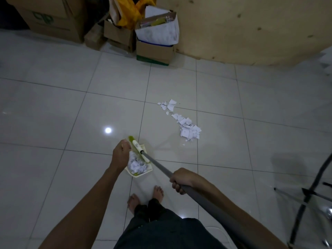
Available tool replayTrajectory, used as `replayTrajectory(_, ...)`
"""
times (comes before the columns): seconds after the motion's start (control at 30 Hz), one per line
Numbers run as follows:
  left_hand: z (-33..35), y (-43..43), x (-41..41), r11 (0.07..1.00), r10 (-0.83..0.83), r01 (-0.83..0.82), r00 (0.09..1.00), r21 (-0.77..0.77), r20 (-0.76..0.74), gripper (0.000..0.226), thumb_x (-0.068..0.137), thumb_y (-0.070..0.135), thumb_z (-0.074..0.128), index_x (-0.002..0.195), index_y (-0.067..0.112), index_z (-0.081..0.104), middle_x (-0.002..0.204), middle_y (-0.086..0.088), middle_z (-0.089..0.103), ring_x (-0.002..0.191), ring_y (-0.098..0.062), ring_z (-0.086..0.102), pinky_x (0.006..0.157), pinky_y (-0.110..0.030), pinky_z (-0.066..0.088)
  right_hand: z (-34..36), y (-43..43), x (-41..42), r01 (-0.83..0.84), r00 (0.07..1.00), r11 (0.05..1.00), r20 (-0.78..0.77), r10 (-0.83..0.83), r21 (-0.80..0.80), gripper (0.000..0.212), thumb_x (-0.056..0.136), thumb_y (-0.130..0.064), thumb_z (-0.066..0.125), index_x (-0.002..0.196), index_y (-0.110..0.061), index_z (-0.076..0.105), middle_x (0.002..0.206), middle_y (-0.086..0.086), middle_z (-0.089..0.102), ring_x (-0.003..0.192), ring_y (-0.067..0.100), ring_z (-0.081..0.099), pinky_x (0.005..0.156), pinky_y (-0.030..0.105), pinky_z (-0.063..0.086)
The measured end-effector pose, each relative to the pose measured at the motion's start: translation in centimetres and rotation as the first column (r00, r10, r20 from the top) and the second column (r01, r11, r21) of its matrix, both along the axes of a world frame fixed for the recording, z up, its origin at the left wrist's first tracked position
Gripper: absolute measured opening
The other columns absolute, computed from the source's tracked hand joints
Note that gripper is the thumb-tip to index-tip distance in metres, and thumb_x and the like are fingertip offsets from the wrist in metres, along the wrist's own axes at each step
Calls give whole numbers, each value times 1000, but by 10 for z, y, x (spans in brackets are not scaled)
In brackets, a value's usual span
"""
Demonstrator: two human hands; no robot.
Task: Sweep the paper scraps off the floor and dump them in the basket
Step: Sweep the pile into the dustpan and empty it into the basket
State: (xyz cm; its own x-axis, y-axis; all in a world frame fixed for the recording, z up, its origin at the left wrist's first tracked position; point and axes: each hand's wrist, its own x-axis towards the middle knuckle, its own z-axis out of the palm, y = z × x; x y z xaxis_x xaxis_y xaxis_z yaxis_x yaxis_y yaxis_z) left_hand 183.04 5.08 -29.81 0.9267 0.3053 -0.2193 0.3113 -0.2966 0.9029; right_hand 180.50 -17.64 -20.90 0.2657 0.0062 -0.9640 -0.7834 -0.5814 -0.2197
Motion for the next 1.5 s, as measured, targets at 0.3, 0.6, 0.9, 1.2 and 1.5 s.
replayTrajectory(0.3,8,12,-3,966,257,-258,966,-11,-37,46,102,22,24,76,1,55,77,-14,53,74,-22,48,71,-32,37,32,-32,3,51,998,999,43,-51,-3,7,93,-4,43,89,-5,49,58,3,43,37,8,36,34,15,30)
replayTrajectory(0.6,19,3,28,945,326,-327,944,-15,-58,50,98,32,20,76,2,54,78,-13,54,76,-24,49,73,-34,38,40,-58,48,56,994,998,91,-54,-20,12,93,-3,43,83,-7,47,57,4,42,30,7,35,33,12,30)
replayTrajectory(0.9,27,-22,101,927,374,-375,927,-27,-40,50,100,33,19,77,5,53,78,-15,53,75,-25,50,73,-39,43,41,-89,146,3,988,998,154,6,-55,8,91,0,43,86,-4,49,57,6,43,34,9,36,35,13,31)
replayTrajectory(1.2,15,-46,180,923,382,-382,924,-52,-4,51,95,40,20,76,7,54,78,-12,54,76,-23,49,72,-36,39,30,-111,268,-66,962,986,252,104,-155,19,88,5,45,70,-1,50,57,12,45,41,16,39,35,15,32)
replayTrajectory(1.5,-3,-57,232,926,373,-372,927,-60,21,48,101,32,21,82,3,54,78,-14,50,73,-21,46,70,-34,37,4,-106,363,-292,850,887,329,412,-356,25,85,-3,55,62,-9,49,35,-2,53,56,22,54,55,27,44)
